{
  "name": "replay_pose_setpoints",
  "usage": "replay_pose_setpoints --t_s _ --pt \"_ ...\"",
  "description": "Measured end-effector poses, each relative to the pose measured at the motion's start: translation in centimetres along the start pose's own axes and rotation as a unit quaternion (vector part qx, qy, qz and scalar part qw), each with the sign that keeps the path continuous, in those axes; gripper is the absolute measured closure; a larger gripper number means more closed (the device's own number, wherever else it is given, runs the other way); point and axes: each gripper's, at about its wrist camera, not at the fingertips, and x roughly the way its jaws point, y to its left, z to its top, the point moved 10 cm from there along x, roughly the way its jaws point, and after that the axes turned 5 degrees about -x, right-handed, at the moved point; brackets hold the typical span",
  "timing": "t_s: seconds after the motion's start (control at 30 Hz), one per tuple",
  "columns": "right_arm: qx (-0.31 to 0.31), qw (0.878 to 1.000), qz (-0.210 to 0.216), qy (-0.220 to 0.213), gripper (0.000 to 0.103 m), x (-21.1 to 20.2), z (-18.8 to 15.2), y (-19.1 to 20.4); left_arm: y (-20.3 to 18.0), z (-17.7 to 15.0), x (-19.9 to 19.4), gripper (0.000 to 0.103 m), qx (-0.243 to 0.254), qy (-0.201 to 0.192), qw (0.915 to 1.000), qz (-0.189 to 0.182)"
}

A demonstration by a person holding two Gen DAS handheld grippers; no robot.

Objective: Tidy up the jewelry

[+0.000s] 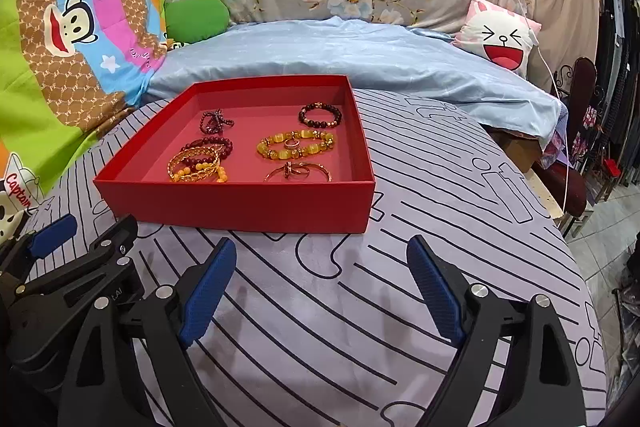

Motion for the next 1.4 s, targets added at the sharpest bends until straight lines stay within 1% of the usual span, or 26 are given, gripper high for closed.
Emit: replay_pose_setpoints --t_s 0.13,0.47,0.53,0.57,0.6,1.4 --pt "0.001 1.0 -0.002 0.0 0.018 -0.04 -0.04 -0.24 -0.09 0.07 -0.14 0.033 0.005 -0.005 1.0 0.004" --pt "-0.002 1.0 0.002 -0.005 0.016 -0.31 -0.07 -0.11 0.32 0.14 -0.19 0.033 -0.002 -0.006 0.9999 0.01" --pt "0.0 1.0 0.0 -0.006 0.014 -0.34 -0.08 -0.21 0.53 0.13 -0.16 0.033 -0.007 -0.005 0.9999 0.013" --pt "0.002 1.0 -0.003 -0.005 0.008 -0.33 -0.08 -0.4 0.58 0.1 -0.15 0.033 -0.009 -0.004 0.9999 0.011" --pt "0.004 1.0 0.0 -0.006 0.006 -0.34 -0.08 -0.42 0.57 0.08 -0.15 0.033 -0.01 -0.004 0.9999 0.009" --pt "0.003 1.0 -0.001 -0.008 0.006 -0.45 -0.06 -0.45 0.59 0.05 -0.12 0.033 -0.009 -0.002 0.9999 0.012"
